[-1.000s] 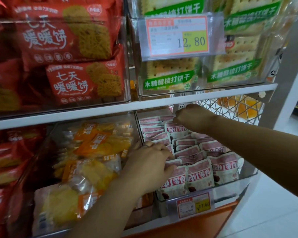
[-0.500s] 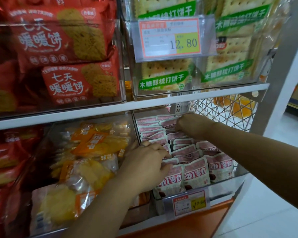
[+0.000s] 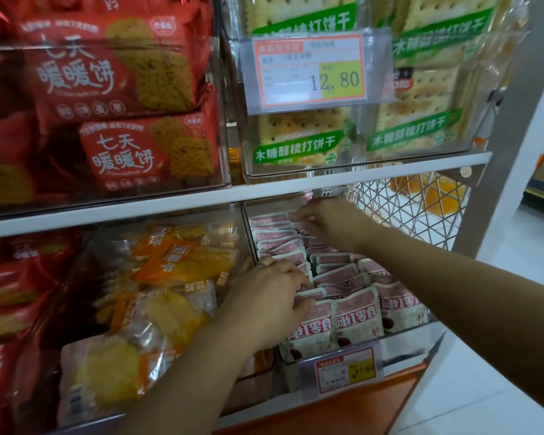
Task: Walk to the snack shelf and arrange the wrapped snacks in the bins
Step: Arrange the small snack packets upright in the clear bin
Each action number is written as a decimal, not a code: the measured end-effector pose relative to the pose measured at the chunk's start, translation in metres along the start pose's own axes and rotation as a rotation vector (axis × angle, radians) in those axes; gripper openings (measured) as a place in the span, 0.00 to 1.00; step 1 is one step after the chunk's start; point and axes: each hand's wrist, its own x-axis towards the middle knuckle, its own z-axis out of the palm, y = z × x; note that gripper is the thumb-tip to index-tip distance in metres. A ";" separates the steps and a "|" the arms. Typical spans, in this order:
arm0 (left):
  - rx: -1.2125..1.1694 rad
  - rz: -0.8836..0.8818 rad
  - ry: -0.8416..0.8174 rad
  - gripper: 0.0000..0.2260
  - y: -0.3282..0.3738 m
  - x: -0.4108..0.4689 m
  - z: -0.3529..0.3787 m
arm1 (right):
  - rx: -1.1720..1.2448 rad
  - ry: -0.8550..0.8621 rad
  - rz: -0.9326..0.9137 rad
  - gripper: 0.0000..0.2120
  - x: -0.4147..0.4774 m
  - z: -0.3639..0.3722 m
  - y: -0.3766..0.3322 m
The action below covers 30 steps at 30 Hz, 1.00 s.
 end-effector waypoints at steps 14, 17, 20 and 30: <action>-0.095 -0.277 0.144 0.22 -0.028 -0.009 -0.018 | 0.199 -0.169 0.029 0.16 0.024 0.041 -0.019; -0.086 -0.307 0.105 0.24 -0.028 -0.009 -0.013 | 0.240 -0.204 0.001 0.17 0.027 0.042 -0.025; -0.097 -0.315 0.085 0.25 -0.029 -0.007 -0.011 | 0.204 -0.170 -0.012 0.19 0.027 0.051 -0.026; -0.099 -0.308 0.079 0.24 -0.031 -0.009 -0.010 | 0.203 -0.048 0.030 0.22 -0.002 0.024 -0.036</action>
